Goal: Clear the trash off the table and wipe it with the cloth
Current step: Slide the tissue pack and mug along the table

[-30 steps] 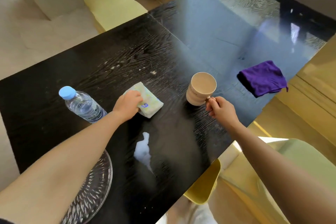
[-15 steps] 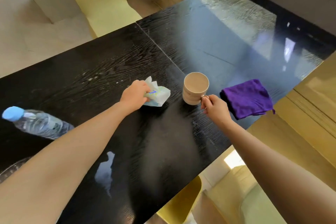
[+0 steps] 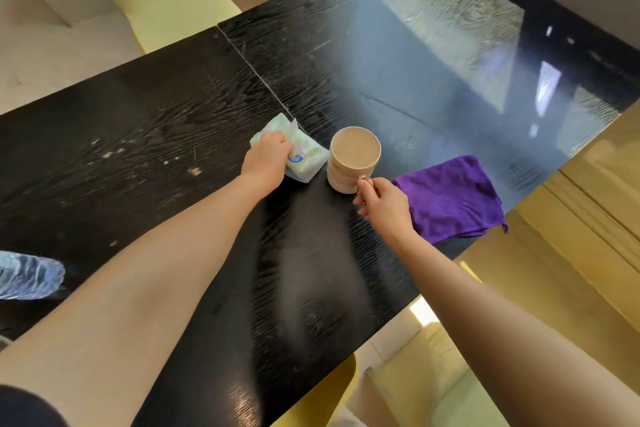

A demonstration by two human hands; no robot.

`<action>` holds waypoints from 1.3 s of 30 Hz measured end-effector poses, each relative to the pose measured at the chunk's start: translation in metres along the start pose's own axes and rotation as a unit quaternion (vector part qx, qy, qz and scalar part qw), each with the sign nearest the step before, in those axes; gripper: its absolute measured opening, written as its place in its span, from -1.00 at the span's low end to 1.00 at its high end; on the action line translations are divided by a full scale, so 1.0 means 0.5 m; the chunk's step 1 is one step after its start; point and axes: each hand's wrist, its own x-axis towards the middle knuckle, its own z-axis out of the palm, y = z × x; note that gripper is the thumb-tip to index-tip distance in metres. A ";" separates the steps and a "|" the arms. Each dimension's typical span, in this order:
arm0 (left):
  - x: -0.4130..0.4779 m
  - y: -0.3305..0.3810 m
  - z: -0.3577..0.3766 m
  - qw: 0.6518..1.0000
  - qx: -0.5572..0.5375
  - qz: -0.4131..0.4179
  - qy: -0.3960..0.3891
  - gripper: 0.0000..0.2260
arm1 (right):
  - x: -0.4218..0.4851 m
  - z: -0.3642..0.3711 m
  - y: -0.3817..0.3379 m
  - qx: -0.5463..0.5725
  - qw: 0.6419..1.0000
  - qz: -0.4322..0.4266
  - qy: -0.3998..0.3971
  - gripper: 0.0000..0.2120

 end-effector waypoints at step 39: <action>-0.414 -0.252 -0.236 0.937 -0.151 -0.037 -0.314 -0.51 | -0.210 0.165 -0.320 -0.469 0.845 0.002 -0.258 -0.55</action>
